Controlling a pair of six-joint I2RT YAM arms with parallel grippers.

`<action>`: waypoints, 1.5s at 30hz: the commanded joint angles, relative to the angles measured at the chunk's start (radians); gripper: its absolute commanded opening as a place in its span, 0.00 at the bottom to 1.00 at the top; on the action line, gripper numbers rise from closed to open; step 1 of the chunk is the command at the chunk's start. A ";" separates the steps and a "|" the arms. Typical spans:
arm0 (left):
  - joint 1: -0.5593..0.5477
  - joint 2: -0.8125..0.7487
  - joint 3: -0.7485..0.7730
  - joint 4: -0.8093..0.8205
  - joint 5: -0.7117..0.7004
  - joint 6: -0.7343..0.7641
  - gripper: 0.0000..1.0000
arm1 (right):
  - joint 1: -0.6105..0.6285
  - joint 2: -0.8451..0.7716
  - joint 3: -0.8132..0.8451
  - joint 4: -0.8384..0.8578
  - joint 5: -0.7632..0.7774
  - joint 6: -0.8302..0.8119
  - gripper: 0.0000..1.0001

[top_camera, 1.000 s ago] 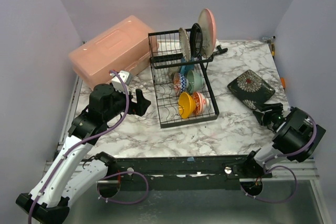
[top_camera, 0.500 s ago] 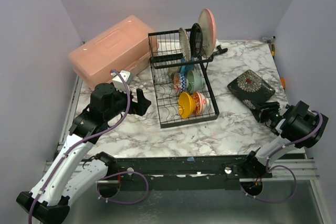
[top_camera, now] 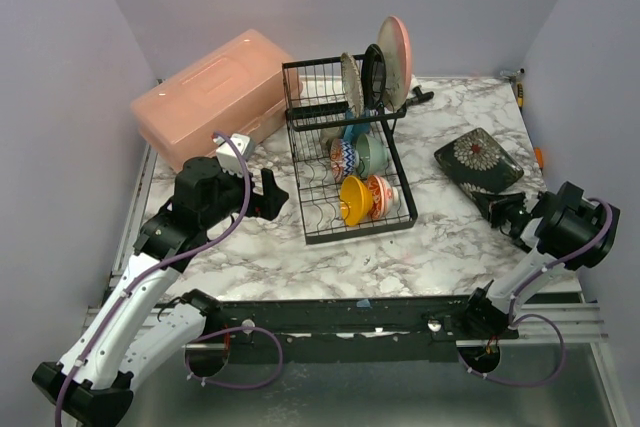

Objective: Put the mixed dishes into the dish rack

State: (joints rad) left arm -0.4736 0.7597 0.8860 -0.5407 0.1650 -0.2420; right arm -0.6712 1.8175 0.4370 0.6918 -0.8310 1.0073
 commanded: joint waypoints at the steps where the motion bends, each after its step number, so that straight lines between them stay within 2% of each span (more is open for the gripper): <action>1: -0.003 0.004 0.004 0.007 0.011 0.004 0.91 | 0.007 -0.043 0.023 -0.082 0.077 -0.035 0.00; 5: -0.003 0.010 0.004 0.009 0.022 0.004 0.91 | 0.013 -0.172 0.039 -0.196 0.109 -0.072 0.00; 9: -0.003 0.009 0.004 0.009 0.029 0.002 0.91 | 0.025 -0.347 0.094 -0.394 0.173 -0.141 0.00; 20: -0.004 -0.001 0.001 0.010 0.036 0.000 0.91 | 0.031 -0.650 0.248 -0.658 0.118 -0.128 0.00; 24: -0.003 0.004 0.002 0.016 0.063 -0.008 0.91 | 0.035 -0.729 0.364 -0.759 0.073 -0.083 0.00; 29: -0.003 0.005 0.008 0.021 0.090 -0.034 0.92 | 0.044 -0.747 0.563 -0.925 0.030 -0.047 0.00; 33: -0.003 0.029 0.030 0.078 0.243 -0.170 0.92 | 0.061 -0.725 0.724 -1.070 0.006 -0.068 0.00; 37: -0.014 0.072 0.014 0.312 0.402 -0.399 0.92 | 0.116 -0.704 0.841 -1.172 -0.022 -0.100 0.00; 41: -0.056 0.169 0.058 0.496 0.363 -0.598 0.92 | 0.151 -0.689 0.900 -1.210 -0.053 -0.093 0.00; 45: -0.127 0.296 0.193 0.575 0.225 -0.671 0.92 | 0.185 -0.688 0.938 -1.217 -0.067 -0.072 0.00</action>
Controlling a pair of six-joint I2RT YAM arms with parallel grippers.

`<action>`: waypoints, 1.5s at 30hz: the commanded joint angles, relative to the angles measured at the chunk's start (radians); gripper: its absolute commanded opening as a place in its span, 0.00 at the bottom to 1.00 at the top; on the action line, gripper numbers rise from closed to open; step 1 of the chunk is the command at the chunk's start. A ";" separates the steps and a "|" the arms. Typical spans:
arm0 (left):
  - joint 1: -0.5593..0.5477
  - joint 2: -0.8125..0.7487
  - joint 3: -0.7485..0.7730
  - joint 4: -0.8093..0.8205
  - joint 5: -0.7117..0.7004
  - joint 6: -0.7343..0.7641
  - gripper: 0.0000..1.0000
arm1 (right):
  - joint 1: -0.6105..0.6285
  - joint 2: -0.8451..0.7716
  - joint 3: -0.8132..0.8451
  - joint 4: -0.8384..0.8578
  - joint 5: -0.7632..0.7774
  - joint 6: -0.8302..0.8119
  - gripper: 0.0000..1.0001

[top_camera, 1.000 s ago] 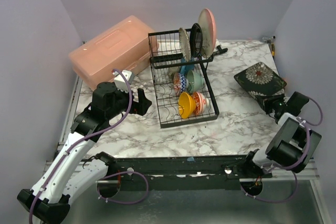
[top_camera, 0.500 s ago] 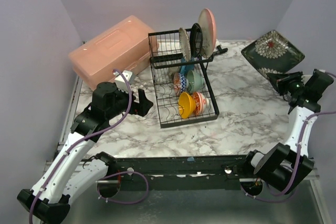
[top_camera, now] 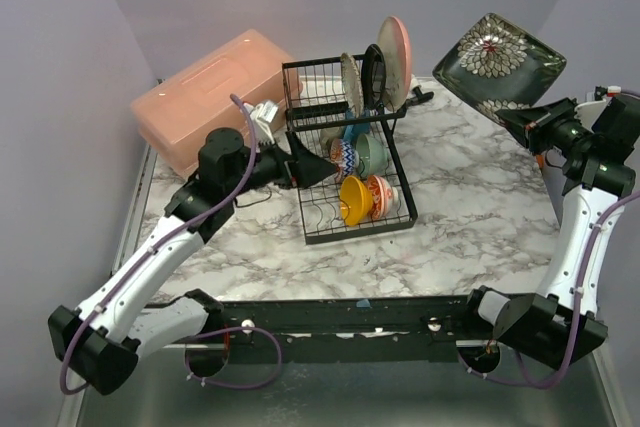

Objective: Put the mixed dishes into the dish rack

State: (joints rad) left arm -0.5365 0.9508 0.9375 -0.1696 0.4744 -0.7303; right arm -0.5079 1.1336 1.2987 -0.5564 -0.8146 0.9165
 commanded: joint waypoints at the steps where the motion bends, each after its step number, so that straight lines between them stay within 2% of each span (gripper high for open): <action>1: -0.080 0.145 0.175 0.221 -0.108 -0.190 0.92 | 0.029 -0.006 0.082 0.041 -0.093 0.031 0.00; 6: -0.160 0.324 0.330 0.321 -0.260 -0.219 0.92 | 0.053 -0.004 0.105 0.066 -0.120 0.079 0.00; 9: -0.184 0.448 0.460 0.339 -0.275 -0.283 0.90 | 0.079 0.001 0.131 0.062 -0.130 0.082 0.00; 14: -0.225 0.632 0.642 0.355 -0.308 -0.305 0.87 | 0.128 -0.004 0.136 0.079 -0.149 0.094 0.00; 19: -0.250 0.722 0.743 0.363 -0.352 -0.291 0.84 | 0.172 -0.011 0.127 0.075 -0.146 0.081 0.00; 24: -0.254 0.748 0.761 0.358 -0.389 -0.316 0.75 | 0.211 -0.018 0.116 0.081 -0.149 0.072 0.00; 32: -0.254 0.757 0.751 0.345 -0.418 -0.342 0.47 | 0.260 -0.027 0.109 0.089 -0.152 0.067 0.00; 35: -0.254 0.755 0.746 0.339 -0.434 -0.354 0.47 | 0.273 -0.030 0.115 0.081 -0.149 0.059 0.00; 37: -0.253 0.750 0.739 0.331 -0.456 -0.370 0.52 | 0.277 -0.028 0.122 0.069 -0.149 0.055 0.00; 39: -0.254 0.747 0.734 0.328 -0.466 -0.393 0.53 | 0.283 -0.031 0.128 0.066 -0.145 0.055 0.00; 43: -0.254 0.758 0.744 0.320 -0.498 -0.426 0.51 | 0.290 -0.035 0.143 0.052 -0.141 0.050 0.00; 45: -0.253 0.761 0.748 0.316 -0.500 -0.423 0.44 | 0.294 -0.038 0.145 0.047 -0.141 0.046 0.00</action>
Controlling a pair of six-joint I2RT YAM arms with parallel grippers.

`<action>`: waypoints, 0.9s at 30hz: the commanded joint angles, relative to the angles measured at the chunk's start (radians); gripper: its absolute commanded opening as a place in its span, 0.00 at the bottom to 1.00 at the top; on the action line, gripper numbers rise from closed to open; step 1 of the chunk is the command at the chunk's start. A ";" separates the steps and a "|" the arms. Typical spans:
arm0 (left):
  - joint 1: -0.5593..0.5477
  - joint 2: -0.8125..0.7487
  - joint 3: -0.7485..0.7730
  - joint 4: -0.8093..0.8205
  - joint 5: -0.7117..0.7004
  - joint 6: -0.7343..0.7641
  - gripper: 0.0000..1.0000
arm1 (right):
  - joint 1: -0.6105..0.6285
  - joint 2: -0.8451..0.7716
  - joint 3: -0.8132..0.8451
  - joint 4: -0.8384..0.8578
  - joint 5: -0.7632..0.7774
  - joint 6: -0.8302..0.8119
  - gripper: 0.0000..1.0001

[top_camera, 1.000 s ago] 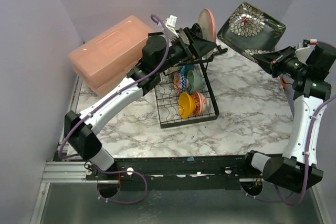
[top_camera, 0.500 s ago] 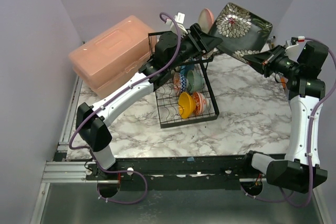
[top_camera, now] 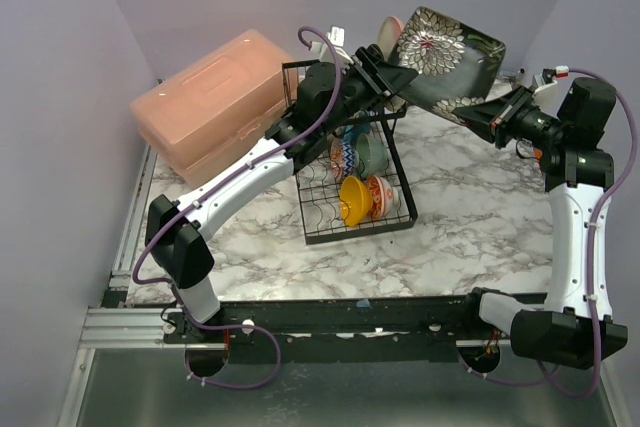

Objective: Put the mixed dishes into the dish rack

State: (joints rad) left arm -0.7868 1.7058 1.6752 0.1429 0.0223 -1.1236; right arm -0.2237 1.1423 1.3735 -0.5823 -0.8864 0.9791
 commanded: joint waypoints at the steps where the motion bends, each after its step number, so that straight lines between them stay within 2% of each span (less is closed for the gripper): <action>1: -0.004 0.002 0.009 0.004 -0.050 -0.028 0.39 | 0.012 -0.048 0.070 0.071 -0.069 -0.019 0.00; 6: -0.003 -0.014 -0.020 0.041 -0.024 -0.054 0.00 | 0.021 -0.059 0.060 0.054 -0.040 -0.087 0.00; 8: -0.003 -0.028 -0.049 0.092 0.004 -0.076 0.00 | 0.021 -0.054 0.067 0.012 0.000 -0.142 0.03; 9: -0.003 -0.035 -0.070 0.130 0.019 -0.091 0.00 | 0.020 -0.051 0.065 0.002 0.015 -0.158 0.07; 12: -0.004 -0.055 -0.106 0.202 0.054 -0.118 0.00 | 0.021 -0.043 0.042 0.020 0.032 -0.183 0.33; 16: -0.003 -0.090 -0.153 0.260 0.080 -0.140 0.00 | 0.023 -0.013 0.043 0.045 0.042 -0.192 0.47; 21: -0.002 -0.121 -0.216 0.324 0.082 -0.175 0.00 | 0.081 -0.009 0.042 0.114 0.124 -0.149 0.48; 25: -0.002 -0.123 -0.247 0.388 0.112 -0.224 0.00 | 0.238 0.020 0.055 0.142 0.242 -0.133 0.49; 26: -0.002 -0.124 -0.257 0.404 0.119 -0.234 0.00 | 0.286 0.032 0.067 0.141 0.275 -0.133 0.46; 27: -0.002 -0.129 -0.267 0.417 0.127 -0.241 0.00 | 0.339 0.044 0.081 0.137 0.320 -0.137 0.39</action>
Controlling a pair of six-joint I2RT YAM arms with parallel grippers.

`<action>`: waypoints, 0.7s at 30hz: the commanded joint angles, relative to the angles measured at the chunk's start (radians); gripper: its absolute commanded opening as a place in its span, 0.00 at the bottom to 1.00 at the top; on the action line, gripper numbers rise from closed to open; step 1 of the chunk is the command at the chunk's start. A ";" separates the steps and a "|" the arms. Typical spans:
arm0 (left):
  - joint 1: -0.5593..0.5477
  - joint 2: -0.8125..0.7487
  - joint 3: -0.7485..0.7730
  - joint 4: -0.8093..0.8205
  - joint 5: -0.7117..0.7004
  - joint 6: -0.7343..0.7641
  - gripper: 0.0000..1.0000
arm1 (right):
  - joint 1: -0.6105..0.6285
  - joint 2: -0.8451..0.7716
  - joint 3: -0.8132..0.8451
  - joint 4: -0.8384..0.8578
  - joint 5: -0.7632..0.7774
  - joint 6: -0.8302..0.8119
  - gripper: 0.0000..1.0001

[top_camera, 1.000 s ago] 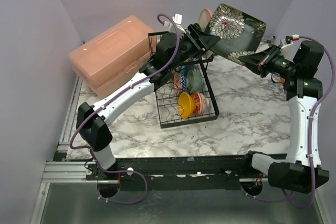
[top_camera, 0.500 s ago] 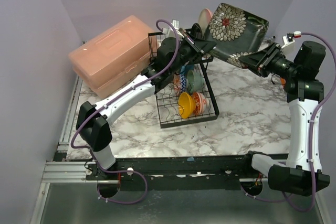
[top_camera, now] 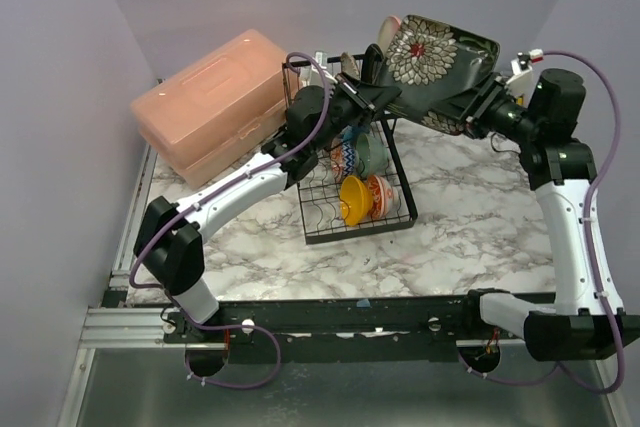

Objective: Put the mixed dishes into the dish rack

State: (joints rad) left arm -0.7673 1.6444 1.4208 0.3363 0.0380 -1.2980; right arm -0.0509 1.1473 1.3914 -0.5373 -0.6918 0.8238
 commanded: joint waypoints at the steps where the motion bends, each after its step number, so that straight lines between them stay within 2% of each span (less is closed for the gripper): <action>1: -0.018 -0.077 -0.022 0.227 0.119 -0.066 0.00 | 0.207 0.050 0.078 0.080 0.189 0.010 0.30; 4: 0.002 -0.121 -0.060 0.192 0.135 -0.023 0.00 | 0.307 0.077 0.134 0.051 0.323 -0.006 0.01; 5: 0.012 -0.143 -0.067 0.146 0.140 -0.002 0.00 | 0.325 0.085 0.144 0.046 0.362 -0.005 0.00; 6: 0.023 -0.160 -0.075 0.105 0.145 0.021 0.05 | 0.348 0.093 0.154 0.049 0.390 -0.005 0.00; 7: 0.032 -0.181 -0.081 0.045 0.148 0.047 0.17 | 0.363 0.102 0.166 0.049 0.421 -0.005 0.00; 8: 0.043 -0.202 -0.090 -0.003 0.148 0.067 0.33 | 0.382 0.110 0.178 0.047 0.455 -0.005 0.00; 11: 0.081 -0.280 -0.149 -0.132 0.142 0.144 0.60 | 0.449 0.162 0.243 0.017 0.573 -0.024 0.00; 12: 0.099 -0.307 -0.167 -0.169 0.135 0.177 0.74 | 0.470 0.186 0.268 0.002 0.608 -0.034 0.00; 13: 0.113 -0.341 -0.186 -0.223 0.128 0.210 0.80 | 0.496 0.209 0.301 -0.015 0.648 -0.047 0.00; 15: 0.155 -0.402 -0.207 -0.340 0.118 0.295 0.85 | 0.552 0.260 0.369 -0.050 0.750 -0.072 0.00; 21: 0.286 -0.605 -0.240 -0.678 0.030 0.615 0.86 | 0.721 0.453 0.625 -0.216 1.100 -0.152 0.00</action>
State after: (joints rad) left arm -0.5606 1.1637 1.2030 -0.0490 0.1211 -0.9707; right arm 0.5877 1.5356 1.8275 -0.7296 0.1020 0.7452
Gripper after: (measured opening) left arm 0.855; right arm 0.150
